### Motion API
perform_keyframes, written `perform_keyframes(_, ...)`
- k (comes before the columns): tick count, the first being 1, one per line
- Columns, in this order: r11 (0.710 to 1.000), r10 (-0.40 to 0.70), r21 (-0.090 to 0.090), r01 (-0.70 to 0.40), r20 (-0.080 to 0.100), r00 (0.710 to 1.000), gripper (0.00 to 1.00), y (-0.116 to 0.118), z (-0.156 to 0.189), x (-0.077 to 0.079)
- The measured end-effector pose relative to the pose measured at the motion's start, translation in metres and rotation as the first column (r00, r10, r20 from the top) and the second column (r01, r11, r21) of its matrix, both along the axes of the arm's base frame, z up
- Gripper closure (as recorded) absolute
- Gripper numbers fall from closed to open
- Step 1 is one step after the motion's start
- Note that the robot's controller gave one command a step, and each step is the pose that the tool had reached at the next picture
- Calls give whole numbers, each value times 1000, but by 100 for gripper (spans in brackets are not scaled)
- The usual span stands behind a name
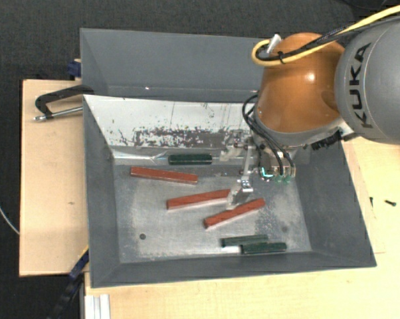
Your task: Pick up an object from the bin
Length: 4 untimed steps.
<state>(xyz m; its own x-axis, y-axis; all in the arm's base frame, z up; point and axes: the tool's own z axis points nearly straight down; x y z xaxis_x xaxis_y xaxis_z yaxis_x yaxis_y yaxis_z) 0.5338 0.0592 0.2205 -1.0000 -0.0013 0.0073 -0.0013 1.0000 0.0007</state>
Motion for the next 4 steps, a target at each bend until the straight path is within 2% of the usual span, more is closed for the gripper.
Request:
perform_keyframes(1, 1000, -1, 0, 1, 8, 1000, 0, 0, 4, 2)
perform_keyframes(2, 998, 61, 0, -61, 14, 998, 0, -12, -48, 11)
perform_keyframes(3, 994, 113, 0, -113, 11, 994, 0, -34, -124, -1)
perform_keyframes(4, 1000, -31, 6, 31, 15, 999, 100, -47, -142, 18)
